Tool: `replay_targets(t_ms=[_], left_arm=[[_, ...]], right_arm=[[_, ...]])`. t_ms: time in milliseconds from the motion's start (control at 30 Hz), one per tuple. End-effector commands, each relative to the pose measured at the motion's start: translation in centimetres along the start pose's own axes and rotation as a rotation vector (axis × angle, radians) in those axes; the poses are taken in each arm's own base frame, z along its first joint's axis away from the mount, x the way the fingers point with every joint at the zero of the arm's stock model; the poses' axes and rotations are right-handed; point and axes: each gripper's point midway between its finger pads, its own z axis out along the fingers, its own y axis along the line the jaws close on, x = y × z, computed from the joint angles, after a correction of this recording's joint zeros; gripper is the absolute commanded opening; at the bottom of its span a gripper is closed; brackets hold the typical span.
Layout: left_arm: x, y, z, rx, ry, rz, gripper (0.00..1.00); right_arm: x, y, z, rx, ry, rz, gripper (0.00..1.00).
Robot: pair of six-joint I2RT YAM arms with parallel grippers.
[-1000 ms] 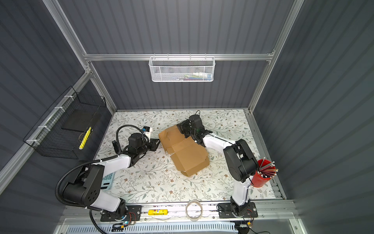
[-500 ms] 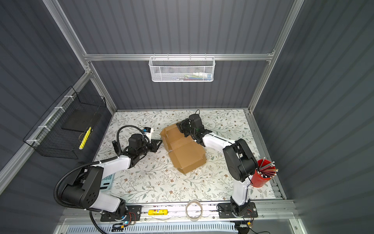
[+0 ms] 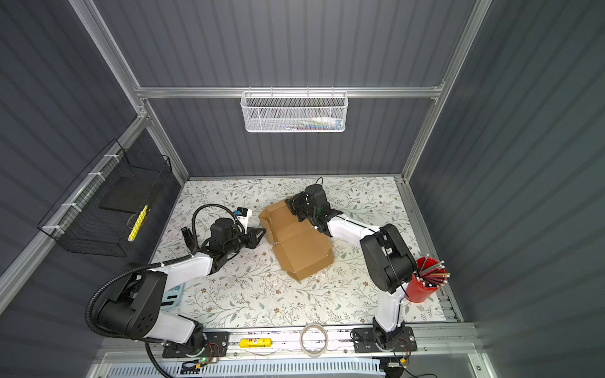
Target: Fold the paper box
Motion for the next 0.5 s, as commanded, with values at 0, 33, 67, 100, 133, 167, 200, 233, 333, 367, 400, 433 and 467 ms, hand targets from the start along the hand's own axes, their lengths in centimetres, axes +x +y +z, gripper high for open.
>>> replay_targets(t_ms=[0, 33, 67, 100, 133, 167, 200, 233, 333, 367, 400, 433, 467], left_arm=[[-0.2, -0.2, 0.2, 0.005, -0.006, 0.011, 0.30], [-0.2, -0.1, 0.4, 0.002, -0.006, 0.012, 0.30], [-0.3, 0.0, 0.6, -0.002, -0.006, 0.014, 0.30], [-0.4, 0.1, 0.7, -0.005, -0.008, 0.015, 0.30], [-0.5, 0.1, 0.9, -0.005, -0.009, 0.016, 0.30], [-0.6, 0.1, 1.0, -0.005, -0.011, 0.018, 0.30], [-0.6, 0.2, 1.2, -0.006, -0.010, 0.017, 0.30], [-0.7, 0.2, 1.3, -0.007, -0.013, 0.018, 0.30], [-0.9, 0.2, 1.5, -0.004, -0.016, 0.020, 0.33], [-0.9, 0.1, 1.6, -0.001, -0.016, 0.021, 0.34], [-1.0, 0.0, 1.7, 0.004, -0.019, 0.023, 0.34], [-1.0, -0.1, 1.7, 0.008, -0.020, 0.024, 0.35], [-1.2, -0.3, 1.8, 0.014, -0.024, 0.023, 0.35]], right_arm=[[0.0, 0.0, 0.4, -0.011, 0.006, -0.012, 0.06], [0.0, 0.0, 0.5, -0.010, 0.006, -0.012, 0.06], [0.0, 0.0, 0.5, -0.010, 0.007, -0.012, 0.06], [0.0, 0.0, 0.5, -0.010, 0.007, -0.012, 0.06], [0.0, 0.0, 0.4, -0.011, 0.007, -0.012, 0.06], [0.0, 0.0, 0.4, -0.011, 0.007, -0.012, 0.06], [0.0, 0.0, 0.4, -0.011, 0.007, -0.012, 0.06], [0.1, 0.0, 0.4, -0.012, 0.008, -0.013, 0.06], [0.1, 0.0, 0.5, -0.011, 0.008, -0.011, 0.06], [0.1, 0.0, 0.4, -0.012, 0.009, -0.009, 0.06], [0.0, 0.0, 0.5, -0.012, 0.009, -0.008, 0.06], [0.0, 0.0, 0.5, -0.012, 0.009, -0.007, 0.06], [0.1, 0.0, 0.5, -0.012, 0.010, -0.005, 0.06]])
